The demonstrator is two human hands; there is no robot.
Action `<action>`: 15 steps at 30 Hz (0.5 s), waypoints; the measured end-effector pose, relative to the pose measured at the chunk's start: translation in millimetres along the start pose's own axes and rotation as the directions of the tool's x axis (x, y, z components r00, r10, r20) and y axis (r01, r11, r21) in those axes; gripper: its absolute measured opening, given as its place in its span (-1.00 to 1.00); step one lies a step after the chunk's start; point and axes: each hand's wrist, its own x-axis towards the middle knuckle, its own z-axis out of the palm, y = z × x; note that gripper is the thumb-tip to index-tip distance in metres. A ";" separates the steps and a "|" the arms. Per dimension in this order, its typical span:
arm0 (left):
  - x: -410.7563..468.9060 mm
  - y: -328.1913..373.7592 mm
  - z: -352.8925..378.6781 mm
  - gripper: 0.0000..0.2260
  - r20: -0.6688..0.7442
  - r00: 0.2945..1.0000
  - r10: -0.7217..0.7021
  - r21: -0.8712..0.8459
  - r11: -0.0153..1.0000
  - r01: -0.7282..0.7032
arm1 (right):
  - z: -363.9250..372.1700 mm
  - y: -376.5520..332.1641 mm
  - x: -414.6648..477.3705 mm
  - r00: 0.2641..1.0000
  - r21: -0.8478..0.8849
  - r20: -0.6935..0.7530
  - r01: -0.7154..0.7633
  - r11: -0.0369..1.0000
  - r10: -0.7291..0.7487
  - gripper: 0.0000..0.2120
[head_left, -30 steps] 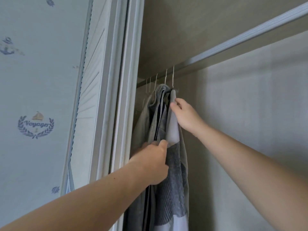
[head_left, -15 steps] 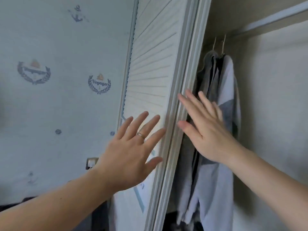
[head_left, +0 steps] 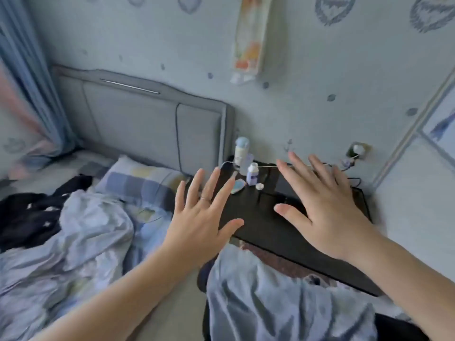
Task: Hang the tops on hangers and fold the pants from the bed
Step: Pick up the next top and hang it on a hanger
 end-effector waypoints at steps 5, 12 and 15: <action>-108.1 -119.4 11.0 -0.26 0.095 0.949 -0.302 0.034 0.953 0.300 | 84.3 -131.6 43.8 0.967 0.244 0.122 0.188 0.951 -0.223 -0.28; -231.5 -232.1 24.5 -0.25 0.194 0.730 -0.655 0.024 0.747 0.664 | 171.3 -276.6 85.9 0.881 0.477 0.272 0.227 0.849 -0.388 -0.25; -258.4 -269.2 28.8 -0.22 0.232 0.619 -0.750 0.003 0.637 0.771 | 201.5 -318.9 107.5 0.813 0.495 0.365 0.242 0.834 -0.453 -0.25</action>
